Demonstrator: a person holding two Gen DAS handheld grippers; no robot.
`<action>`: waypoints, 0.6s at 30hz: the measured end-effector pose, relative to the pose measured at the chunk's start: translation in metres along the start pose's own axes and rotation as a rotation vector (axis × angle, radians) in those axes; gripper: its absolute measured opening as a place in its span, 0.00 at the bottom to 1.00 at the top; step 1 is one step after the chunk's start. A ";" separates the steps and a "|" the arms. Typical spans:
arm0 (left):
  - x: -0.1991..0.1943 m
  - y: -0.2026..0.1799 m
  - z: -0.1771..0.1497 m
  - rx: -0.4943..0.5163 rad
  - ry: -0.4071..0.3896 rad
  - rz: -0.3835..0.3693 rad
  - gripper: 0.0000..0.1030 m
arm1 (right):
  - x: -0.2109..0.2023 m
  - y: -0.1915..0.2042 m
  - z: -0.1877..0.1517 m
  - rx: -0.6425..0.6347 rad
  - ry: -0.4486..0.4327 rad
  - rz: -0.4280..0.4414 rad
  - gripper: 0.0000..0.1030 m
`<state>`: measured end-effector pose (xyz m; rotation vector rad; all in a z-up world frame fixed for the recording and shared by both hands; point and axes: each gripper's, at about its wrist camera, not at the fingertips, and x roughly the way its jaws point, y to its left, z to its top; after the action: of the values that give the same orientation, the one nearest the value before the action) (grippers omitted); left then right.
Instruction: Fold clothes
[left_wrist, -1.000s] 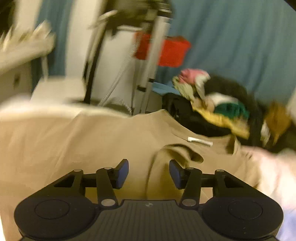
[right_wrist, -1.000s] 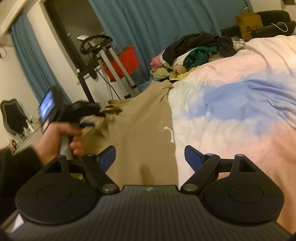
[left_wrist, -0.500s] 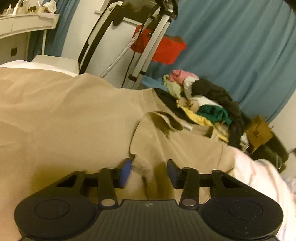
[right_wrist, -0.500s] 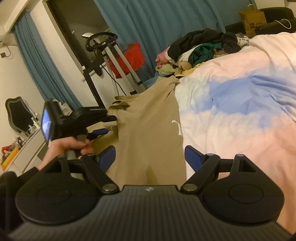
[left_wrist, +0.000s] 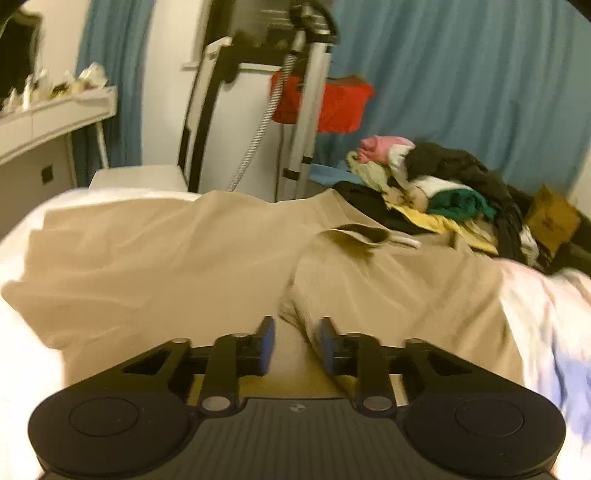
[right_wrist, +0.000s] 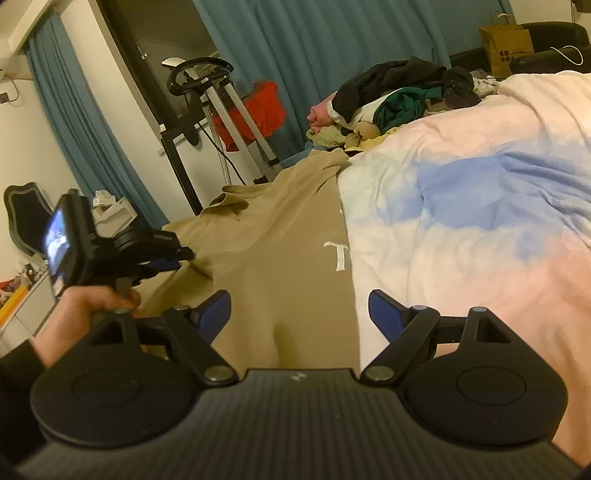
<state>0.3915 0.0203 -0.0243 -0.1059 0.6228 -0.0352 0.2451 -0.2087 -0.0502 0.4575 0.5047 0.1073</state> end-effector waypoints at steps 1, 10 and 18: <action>-0.013 -0.003 -0.002 0.025 -0.009 -0.003 0.47 | -0.001 0.001 0.001 -0.008 -0.006 0.000 0.81; -0.178 -0.023 -0.072 0.157 -0.071 -0.043 0.87 | -0.027 0.007 0.004 -0.072 -0.093 0.023 0.81; -0.272 -0.004 -0.128 0.201 -0.196 -0.047 0.96 | -0.066 0.046 -0.007 -0.207 -0.168 0.044 0.81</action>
<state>0.0961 0.0222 0.0310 0.0706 0.4179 -0.1309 0.1850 -0.1785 -0.0055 0.2721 0.3149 0.1604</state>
